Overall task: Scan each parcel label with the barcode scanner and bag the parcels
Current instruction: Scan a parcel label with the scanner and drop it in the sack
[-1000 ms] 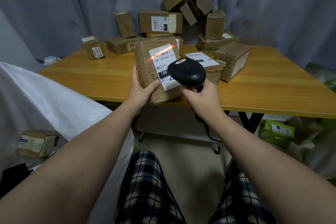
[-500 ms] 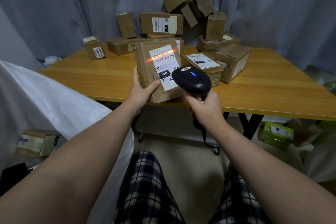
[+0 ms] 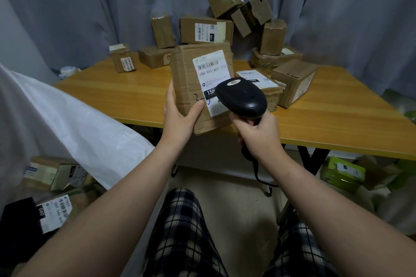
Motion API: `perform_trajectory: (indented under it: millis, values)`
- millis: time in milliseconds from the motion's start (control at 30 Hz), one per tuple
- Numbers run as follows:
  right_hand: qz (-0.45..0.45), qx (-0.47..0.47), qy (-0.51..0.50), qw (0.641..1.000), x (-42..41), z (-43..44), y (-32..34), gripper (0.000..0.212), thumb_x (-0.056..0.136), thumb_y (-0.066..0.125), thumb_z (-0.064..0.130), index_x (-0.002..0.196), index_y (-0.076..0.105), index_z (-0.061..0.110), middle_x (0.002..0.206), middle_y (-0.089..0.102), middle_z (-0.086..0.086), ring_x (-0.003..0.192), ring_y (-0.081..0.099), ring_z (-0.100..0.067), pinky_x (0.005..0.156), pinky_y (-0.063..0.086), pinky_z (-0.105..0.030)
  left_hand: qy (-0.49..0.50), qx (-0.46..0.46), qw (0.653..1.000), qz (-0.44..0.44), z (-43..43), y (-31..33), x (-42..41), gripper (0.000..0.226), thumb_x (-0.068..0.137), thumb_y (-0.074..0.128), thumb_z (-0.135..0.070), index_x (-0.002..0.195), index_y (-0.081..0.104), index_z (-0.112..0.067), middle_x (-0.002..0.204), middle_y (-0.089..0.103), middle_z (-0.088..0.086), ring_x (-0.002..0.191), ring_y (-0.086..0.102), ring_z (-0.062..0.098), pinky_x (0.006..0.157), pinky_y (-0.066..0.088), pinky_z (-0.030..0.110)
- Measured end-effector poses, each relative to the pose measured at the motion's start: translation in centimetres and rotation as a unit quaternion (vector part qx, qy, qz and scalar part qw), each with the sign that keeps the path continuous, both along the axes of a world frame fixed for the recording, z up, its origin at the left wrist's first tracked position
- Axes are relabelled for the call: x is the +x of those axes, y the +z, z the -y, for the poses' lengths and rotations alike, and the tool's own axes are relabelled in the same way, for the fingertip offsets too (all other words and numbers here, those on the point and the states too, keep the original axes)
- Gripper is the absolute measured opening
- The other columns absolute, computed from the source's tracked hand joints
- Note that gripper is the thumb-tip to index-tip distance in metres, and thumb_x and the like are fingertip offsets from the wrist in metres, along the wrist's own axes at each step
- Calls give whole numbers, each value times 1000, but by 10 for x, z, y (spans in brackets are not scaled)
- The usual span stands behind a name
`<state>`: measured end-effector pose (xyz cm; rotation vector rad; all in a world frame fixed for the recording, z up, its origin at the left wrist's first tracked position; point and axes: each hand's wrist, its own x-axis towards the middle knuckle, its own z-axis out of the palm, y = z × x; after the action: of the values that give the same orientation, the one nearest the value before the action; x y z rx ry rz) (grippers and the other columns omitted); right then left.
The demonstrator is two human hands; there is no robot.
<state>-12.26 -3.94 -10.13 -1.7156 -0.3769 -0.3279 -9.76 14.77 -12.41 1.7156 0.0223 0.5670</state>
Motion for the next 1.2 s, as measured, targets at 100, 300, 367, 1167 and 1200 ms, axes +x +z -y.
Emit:
perform_trajectory:
  millis: [100,300,367,1167,1200]
  values:
    - [3,19,30,999,-8,-19,8,11,78,70,22,80,62,15,58,57,7,62,57,-14,61,47,-33,2,28,999,21,-14,8,-25,92,70,68,-67,143,13,-53,147,38,-3,136,38,15,110,37,48]
    - [7,38,131,991,-35,-89,10,14,84,70,9,76,61,2,52,54,7,48,53,-9,50,44,-26,102,43,993,31,-68,6,-111,84,74,67,-58,144,23,-46,137,45,2,127,46,10,108,41,42]
    - [-6,26,177,984,-49,-119,8,14,85,69,9,75,61,4,52,55,7,49,54,-6,51,44,-24,165,41,985,22,-94,0,-145,82,73,67,-59,142,27,-46,137,44,3,126,47,11,107,42,43]
    - [-93,-120,210,966,-83,-226,-42,10,81,69,25,80,61,20,66,63,-4,68,65,-24,65,56,-42,286,594,661,-360,-201,-32,-198,58,90,50,-58,132,45,-19,134,36,13,121,36,32,97,32,45]
    - [-98,-118,197,968,-78,-220,-42,12,82,69,24,83,62,15,66,63,-7,62,63,-23,60,55,-38,286,594,670,-342,-196,-26,-189,55,90,50,-56,131,46,-19,133,37,13,121,36,32,96,32,45]
